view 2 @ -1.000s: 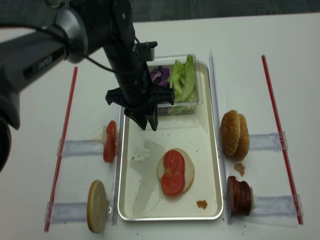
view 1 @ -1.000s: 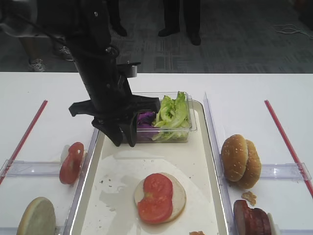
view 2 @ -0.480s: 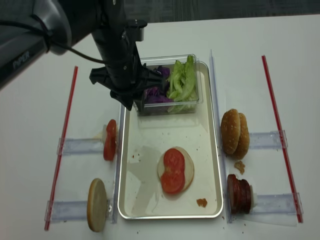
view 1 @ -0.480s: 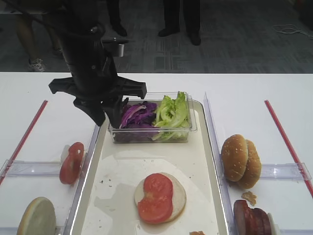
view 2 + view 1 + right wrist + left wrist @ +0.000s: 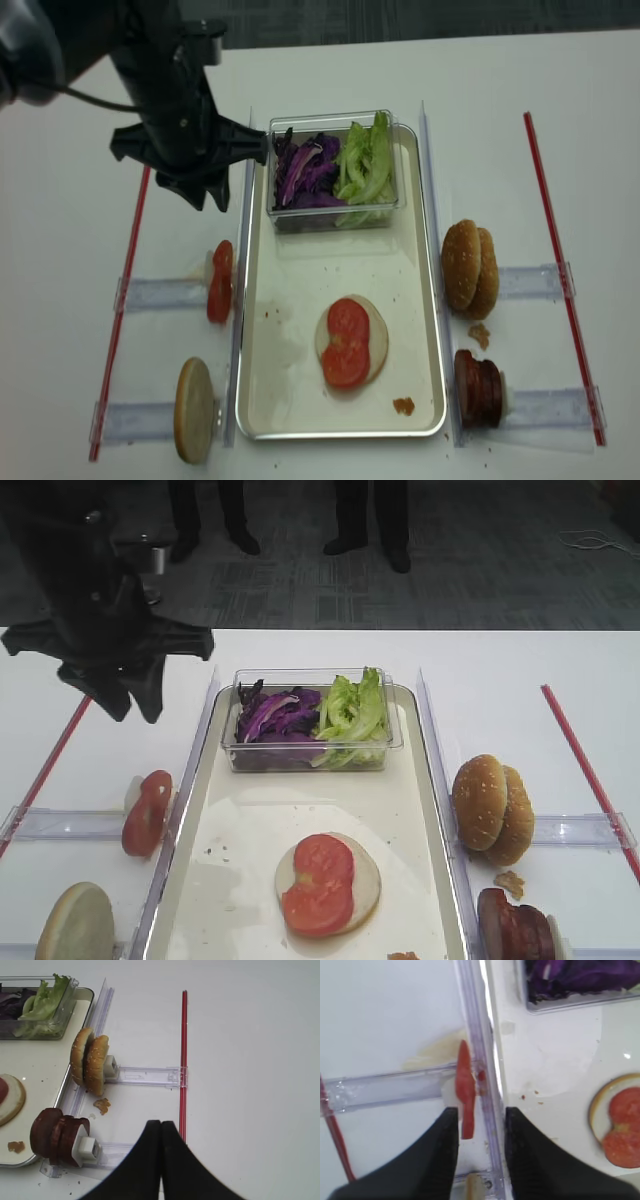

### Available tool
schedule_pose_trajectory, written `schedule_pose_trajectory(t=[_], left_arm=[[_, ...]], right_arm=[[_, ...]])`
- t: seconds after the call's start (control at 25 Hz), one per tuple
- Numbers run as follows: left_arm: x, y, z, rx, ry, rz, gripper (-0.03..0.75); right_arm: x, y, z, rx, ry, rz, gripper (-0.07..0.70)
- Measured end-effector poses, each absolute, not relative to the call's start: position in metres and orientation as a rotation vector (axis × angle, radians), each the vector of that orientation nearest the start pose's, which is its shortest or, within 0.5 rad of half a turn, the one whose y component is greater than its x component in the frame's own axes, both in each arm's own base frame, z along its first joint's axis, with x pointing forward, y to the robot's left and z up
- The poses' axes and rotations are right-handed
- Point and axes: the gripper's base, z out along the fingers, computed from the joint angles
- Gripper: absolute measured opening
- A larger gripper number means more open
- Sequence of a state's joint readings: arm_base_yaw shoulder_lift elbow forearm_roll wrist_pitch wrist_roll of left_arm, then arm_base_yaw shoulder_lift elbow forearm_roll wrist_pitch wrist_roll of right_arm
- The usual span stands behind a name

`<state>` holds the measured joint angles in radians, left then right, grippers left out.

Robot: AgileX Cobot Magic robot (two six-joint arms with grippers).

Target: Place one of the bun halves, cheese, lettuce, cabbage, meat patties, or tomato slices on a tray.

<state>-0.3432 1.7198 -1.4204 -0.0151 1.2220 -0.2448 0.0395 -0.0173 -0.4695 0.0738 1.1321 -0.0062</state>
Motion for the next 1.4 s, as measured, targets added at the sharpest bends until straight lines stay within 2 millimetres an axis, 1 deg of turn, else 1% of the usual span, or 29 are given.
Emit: schedule_pose_trajectory(t=[0.24, 0.4, 0.52, 0.72, 0.8, 0.88, 1.0, 1.12, 1.4], left_arm=[[0.311, -0.065, 0.277, 0.009, 3.017, -0.010, 0.217], [0.303, -0.037, 0.278, -0.063, 3.023, 0.012, 0.217], [0.297, -0.027, 0.279, -0.071, 3.022, 0.040, 0.217], [0.287, -0.025, 0.286, -0.039, 3.001, 0.044, 0.217], [0.279, -0.025, 0.293, -0.034, 2.977, 0.040, 0.217], [0.267, -0.023, 0.302, -0.031, 2.945, 0.035, 0.217], [0.242, -0.021, 0.315, -0.029, 2.894, 0.026, 0.217], [0.210, -0.018, 0.326, -0.031, 2.833, 0.016, 0.217], [0.137, -0.010, 0.337, -0.030, 2.691, -0.005, 0.216]], right_arm=[[-0.008, 0.006, 0.263, -0.055, 2.128, 0.109, 0.133], [-0.008, 0.006, 0.263, -0.055, 2.128, 0.109, 0.133], [-0.008, 0.006, 0.263, -0.055, 2.128, 0.109, 0.133], [-0.008, 0.006, 0.263, -0.055, 2.128, 0.109, 0.133], [-0.008, 0.006, 0.263, -0.055, 2.128, 0.109, 0.133], [-0.008, 0.006, 0.263, -0.055, 2.128, 0.109, 0.133], [-0.008, 0.006, 0.263, -0.055, 2.128, 0.109, 0.133], [-0.008, 0.006, 0.263, -0.055, 2.128, 0.109, 0.133], [-0.008, 0.006, 0.263, -0.057, 2.128, 0.108, 0.133]])
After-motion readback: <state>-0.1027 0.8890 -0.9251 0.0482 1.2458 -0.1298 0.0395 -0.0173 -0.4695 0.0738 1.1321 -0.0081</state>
